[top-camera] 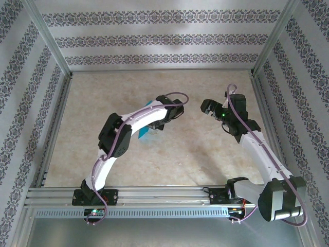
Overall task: Fold a paper plane with a square sheet of paper (pick it up from the middle)
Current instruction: Turn over the paper at the center of the table, then move the paper to the center of the table.
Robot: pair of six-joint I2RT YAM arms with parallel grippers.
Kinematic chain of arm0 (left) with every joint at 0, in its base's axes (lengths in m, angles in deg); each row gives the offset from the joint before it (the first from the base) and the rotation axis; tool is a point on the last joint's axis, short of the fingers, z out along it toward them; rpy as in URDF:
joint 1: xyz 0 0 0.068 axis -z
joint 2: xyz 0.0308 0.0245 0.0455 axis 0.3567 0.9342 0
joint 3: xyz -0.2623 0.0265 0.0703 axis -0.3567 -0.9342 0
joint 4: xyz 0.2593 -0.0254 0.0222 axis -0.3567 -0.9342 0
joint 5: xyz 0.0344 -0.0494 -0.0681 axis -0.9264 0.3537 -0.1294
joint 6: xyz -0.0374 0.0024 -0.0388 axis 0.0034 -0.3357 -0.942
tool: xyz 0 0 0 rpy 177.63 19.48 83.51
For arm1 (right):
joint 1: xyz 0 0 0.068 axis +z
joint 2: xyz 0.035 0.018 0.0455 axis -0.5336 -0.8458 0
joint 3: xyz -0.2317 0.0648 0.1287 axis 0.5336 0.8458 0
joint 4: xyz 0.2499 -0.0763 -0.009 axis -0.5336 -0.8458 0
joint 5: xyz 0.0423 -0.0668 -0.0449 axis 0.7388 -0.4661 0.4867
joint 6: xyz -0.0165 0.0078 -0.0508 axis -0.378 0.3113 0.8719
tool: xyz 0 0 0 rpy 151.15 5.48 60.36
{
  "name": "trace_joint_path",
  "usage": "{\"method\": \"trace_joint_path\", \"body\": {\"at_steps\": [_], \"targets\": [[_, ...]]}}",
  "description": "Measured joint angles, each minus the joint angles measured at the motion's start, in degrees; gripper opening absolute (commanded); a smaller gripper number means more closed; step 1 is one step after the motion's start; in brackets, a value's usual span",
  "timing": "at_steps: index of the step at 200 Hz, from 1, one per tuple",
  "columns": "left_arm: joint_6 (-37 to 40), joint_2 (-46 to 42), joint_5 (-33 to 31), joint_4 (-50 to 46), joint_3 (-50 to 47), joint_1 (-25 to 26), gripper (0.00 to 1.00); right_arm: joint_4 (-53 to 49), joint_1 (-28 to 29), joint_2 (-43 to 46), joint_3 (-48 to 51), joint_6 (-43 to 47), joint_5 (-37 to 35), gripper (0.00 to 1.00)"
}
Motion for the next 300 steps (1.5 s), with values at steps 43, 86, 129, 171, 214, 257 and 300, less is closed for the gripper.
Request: {"method": "trace_joint_path", "body": {"at_steps": [43, 86, 129, 171, 214, 257, 300], "targets": [[-1.99, 2.56, 7.19, 1.29, 0.59, 0.90, 0.49, -1.03, -0.20, -0.02, 1.11, -0.42, -3.19, 0.97], [0.09, -6.78, 19.87, 15.85, -9.88, -0.33, 0.77, -1.66, -1.11, -1.40, 1.46, -2.38, -0.79, 0.88], [0.15, -29.62, 31.19, 35.93, -30.73, -8.90, 0.97, -1.46, 5.88, -7.80, 1.31, -5.68, 2.05, 0.84], [-1.84, -44.63, 37.81, 49.20, -50.49, -23.96, 1.00, 1.31, 22.43, -17.44, -2.91, -11.32, 0.92, 0.73], [-2.82, -50.07, 42.73, 54.66, -63.63, -35.45, 1.00, 6.34, 31.98, -32.68, -12.39, -17.53, 1.57, 0.64], [-4.28, -51.56, 49.94, 59.21, -68.13, -41.99, 1.00, 8.96, 35.78, -43.06, -20.31, -20.52, 3.58, 0.60], [-4.76, -51.56, 53.37, 61.66, -68.30, -42.91, 1.00, 9.33, 36.37, -48.02, -23.96, -21.99, 5.25, 0.57]]}}
